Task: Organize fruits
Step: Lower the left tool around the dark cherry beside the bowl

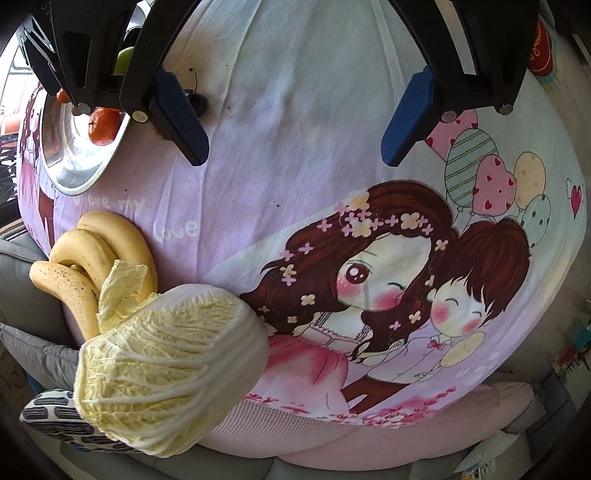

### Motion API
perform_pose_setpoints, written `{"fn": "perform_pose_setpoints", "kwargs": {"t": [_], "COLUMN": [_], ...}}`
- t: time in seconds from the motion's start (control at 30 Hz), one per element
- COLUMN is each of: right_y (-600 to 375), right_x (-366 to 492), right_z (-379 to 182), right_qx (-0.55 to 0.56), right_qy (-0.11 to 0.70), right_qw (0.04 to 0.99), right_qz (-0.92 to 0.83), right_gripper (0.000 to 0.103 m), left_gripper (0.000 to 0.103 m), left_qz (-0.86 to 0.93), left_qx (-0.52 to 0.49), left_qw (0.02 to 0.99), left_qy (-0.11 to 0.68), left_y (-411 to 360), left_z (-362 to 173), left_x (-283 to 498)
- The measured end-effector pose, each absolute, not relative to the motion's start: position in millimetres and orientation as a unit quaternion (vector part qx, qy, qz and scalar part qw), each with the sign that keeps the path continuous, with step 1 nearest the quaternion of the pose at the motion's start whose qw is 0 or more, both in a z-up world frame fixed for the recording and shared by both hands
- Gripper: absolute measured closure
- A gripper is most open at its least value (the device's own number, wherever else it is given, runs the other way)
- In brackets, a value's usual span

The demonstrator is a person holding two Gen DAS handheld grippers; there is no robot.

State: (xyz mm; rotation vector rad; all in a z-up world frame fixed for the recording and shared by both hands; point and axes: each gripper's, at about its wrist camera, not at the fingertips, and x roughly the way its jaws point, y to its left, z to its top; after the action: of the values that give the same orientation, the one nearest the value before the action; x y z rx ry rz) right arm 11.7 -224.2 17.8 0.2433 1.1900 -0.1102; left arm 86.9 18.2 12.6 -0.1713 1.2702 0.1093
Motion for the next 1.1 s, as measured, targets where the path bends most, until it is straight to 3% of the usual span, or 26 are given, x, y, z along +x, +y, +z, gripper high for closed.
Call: {"fn": "perform_pose_setpoints", "kwargs": {"t": [0.53, 1.1], "right_y": [-167, -171], "right_x": [13, 15], "right_z": [11, 8], "right_qx": [0.079, 0.109], "right_qy": [0.572, 0.563], "right_qw": [0.816, 0.819], "right_qz": [0.012, 0.0], "right_gripper": [0.0, 0.0], "left_gripper": [0.008, 0.008], "left_qz": [0.038, -0.023], "left_qx": [-0.127, -0.172], "left_qw": [0.754, 0.733], "left_qy": [0.643, 0.657], "left_y": [42, 32], "left_z": [-12, -31], "left_x": [77, 90]}}
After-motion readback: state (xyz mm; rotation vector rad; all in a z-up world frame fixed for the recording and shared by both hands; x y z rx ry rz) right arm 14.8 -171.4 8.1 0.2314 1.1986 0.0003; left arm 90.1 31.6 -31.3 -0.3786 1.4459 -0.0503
